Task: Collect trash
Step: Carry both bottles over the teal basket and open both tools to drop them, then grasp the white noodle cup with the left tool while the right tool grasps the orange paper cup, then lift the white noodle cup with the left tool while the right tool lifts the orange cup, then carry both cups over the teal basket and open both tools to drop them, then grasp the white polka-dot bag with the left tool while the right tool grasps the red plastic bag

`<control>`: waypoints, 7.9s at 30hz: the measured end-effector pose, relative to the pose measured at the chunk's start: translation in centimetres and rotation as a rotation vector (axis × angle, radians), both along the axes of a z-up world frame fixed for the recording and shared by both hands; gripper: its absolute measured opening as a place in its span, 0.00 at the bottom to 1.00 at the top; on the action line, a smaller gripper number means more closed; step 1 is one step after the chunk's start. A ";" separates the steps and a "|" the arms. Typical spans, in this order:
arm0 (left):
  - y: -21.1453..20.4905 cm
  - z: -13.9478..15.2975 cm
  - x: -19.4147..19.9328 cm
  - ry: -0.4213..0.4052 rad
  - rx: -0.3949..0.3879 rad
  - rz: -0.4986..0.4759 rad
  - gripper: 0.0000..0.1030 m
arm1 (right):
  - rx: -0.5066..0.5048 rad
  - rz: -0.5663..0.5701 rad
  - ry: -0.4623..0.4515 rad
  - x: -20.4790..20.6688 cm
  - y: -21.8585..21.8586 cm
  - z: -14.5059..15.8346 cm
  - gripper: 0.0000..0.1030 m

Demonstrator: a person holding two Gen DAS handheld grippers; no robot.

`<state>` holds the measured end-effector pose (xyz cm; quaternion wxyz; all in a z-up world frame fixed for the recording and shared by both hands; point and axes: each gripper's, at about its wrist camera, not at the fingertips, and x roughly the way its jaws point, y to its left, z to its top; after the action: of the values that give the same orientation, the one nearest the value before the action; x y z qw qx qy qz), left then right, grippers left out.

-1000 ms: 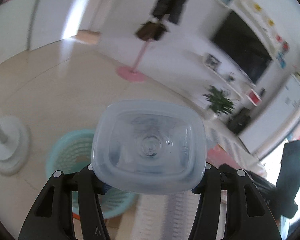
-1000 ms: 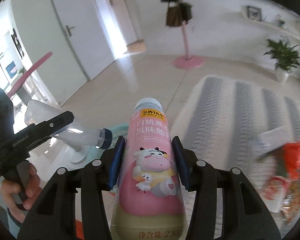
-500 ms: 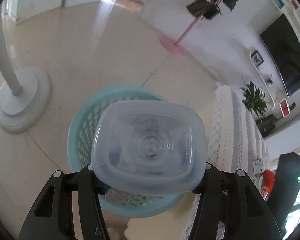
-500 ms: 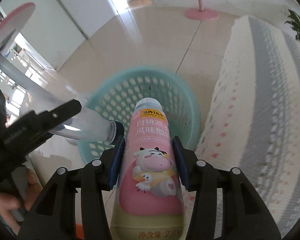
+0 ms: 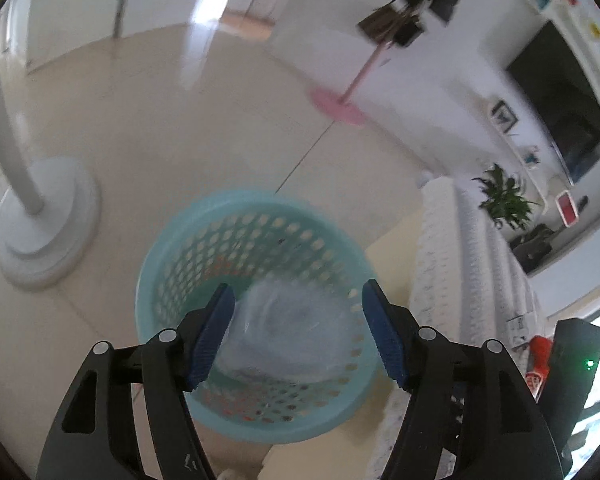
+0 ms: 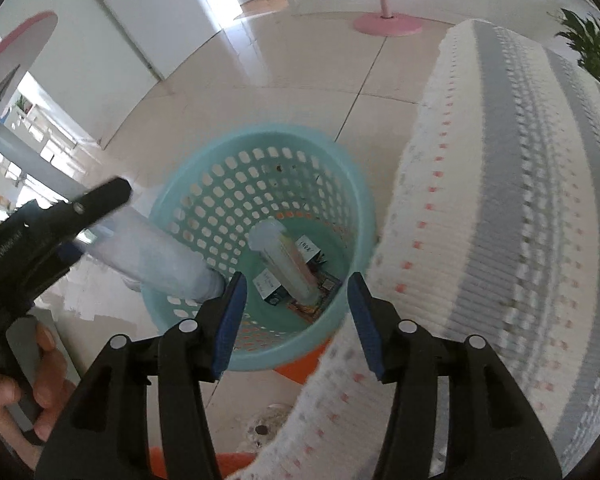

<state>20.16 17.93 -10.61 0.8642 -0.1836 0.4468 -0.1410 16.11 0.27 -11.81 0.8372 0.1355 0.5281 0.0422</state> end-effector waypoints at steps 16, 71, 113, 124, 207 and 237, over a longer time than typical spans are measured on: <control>-6.1 4.0 -2.8 -0.145 0.028 -0.106 0.64 | 0.022 -0.177 -0.137 -9.2 -10.0 6.7 0.48; -45.1 -4.8 -15.5 -0.079 0.125 -0.892 0.65 | 0.033 -0.825 -0.177 -26.6 -49.6 -0.2 0.74; -30.3 5.0 -16.2 -0.234 0.019 -0.670 0.24 | -0.196 -0.550 -0.254 -24.8 -37.6 8.7 0.55; -29.8 3.8 -15.1 -0.206 0.023 -0.655 0.24 | -0.295 -0.621 -0.095 -19.4 -36.9 4.6 0.77; -2.0 3.8 -2.6 -0.142 0.069 -0.027 0.51 | 0.071 -0.037 -0.227 -0.9 -1.8 6.3 0.63; -35.2 3.8 -12.9 -0.214 0.067 -0.734 0.51 | -0.198 -0.539 -0.303 -22.2 -33.7 11.8 0.63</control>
<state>7.30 -17.23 -6.84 0.8033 0.0326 0.3945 -0.4449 -6.08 -33.40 -0.03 0.8964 0.1804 0.3443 -0.2131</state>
